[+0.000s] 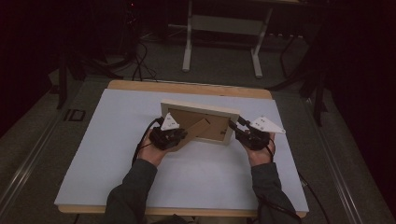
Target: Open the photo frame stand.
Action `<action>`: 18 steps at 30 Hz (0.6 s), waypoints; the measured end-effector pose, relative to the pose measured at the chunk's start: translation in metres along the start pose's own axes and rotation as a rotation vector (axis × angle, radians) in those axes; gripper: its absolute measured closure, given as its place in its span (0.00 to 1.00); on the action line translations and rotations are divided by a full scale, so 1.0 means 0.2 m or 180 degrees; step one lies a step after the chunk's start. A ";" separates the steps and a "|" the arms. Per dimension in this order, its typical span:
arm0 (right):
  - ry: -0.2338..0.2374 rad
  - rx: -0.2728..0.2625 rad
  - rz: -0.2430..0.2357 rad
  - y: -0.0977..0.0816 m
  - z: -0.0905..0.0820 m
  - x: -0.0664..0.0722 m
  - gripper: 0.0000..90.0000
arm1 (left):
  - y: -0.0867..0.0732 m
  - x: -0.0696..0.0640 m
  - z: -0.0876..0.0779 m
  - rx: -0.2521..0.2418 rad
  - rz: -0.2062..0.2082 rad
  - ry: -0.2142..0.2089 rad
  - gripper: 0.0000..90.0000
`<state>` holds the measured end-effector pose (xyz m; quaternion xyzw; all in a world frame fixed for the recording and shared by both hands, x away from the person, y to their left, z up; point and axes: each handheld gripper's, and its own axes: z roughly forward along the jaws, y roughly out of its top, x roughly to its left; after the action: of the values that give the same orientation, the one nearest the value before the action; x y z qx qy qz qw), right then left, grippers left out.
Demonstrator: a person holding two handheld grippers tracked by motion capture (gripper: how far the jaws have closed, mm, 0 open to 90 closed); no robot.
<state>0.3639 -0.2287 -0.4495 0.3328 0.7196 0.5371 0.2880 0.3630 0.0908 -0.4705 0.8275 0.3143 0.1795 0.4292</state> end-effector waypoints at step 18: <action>-0.0048 0.0067 -0.0181 0.02 0.01 0.00 0.69 | -0.03 -0.04 -0.02 -0.0131 -0.0207 -0.0201 0.93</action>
<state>0.3668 -0.2268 -0.4468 0.3193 0.7322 0.5185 0.3051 0.3528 0.0910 -0.4741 0.8131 0.3235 0.1457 0.4615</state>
